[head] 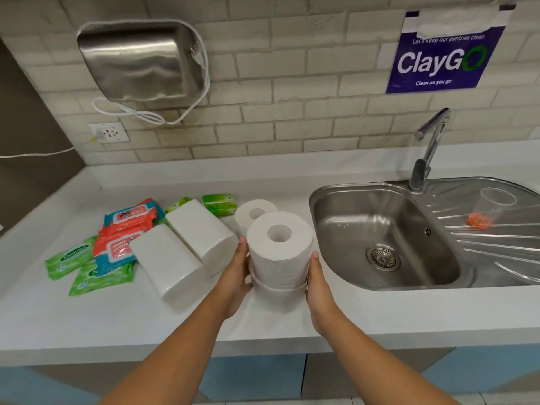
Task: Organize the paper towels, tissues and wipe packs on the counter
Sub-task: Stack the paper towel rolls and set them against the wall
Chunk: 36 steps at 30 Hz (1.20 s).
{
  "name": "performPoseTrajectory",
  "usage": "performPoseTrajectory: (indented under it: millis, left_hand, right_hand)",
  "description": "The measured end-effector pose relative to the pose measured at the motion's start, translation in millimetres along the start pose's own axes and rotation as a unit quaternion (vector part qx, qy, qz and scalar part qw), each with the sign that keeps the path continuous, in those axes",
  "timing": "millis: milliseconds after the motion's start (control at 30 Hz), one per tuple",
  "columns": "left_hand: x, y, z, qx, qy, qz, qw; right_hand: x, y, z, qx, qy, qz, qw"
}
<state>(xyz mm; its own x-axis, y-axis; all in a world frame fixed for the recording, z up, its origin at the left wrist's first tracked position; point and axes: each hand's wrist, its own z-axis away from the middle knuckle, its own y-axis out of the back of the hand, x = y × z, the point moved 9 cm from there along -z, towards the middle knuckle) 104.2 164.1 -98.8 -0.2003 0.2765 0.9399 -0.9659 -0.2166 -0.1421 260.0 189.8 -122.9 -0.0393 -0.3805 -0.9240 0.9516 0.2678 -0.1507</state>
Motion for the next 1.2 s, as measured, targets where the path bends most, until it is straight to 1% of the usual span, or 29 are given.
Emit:
performPoseTrajectory:
  millis: [200,367,600,733,800,900,1000,1067,1200]
  left_hand:
    - [-6.7,-8.2,-4.0,0.013,-0.002,0.037,0.999]
    - [-5.2,-21.5,-15.8,-0.003,-0.008,0.060,0.998]
    - [0.1,-31.5,-31.6,0.014,-0.025,0.063,0.998]
    - [-0.6,-18.3,-34.0,-0.004,0.006,0.014,1.000]
    - [7.1,-5.3,-37.4,0.010,0.000,-0.022,1.000]
    - [27.9,17.9,-43.1,0.064,-0.031,-0.080,0.994]
    - [60.6,37.7,-48.9,0.105,-0.092,-0.152,0.978]
    - [84.9,47.2,-55.8,0.120,-0.131,-0.186,0.966]
    - [126.2,56.0,-78.5,0.129,-0.160,-0.232,0.951]
  right_hand:
    - [-10.1,-7.8,-15.6,-0.004,0.010,-0.011,1.000]
    - [-22.9,3.7,-40.1,-0.013,0.014,-0.037,0.999]
    - [-27.9,6.4,-55.4,-0.021,0.017,-0.045,0.999]
    - [-26.0,20.7,-56.3,0.020,0.009,-0.079,0.997]
    - [-30.6,32.2,-62.8,0.038,0.017,-0.079,0.996]
    - [-56.4,36.9,-73.8,0.028,0.047,-0.065,0.996]
    - [-87.2,38.6,-88.5,0.024,0.062,-0.061,0.996]
    - [-112.7,34.0,-94.8,0.007,0.072,-0.023,0.997]
    - [-157.0,20.0,-113.9,-0.021,0.082,0.100,0.991]
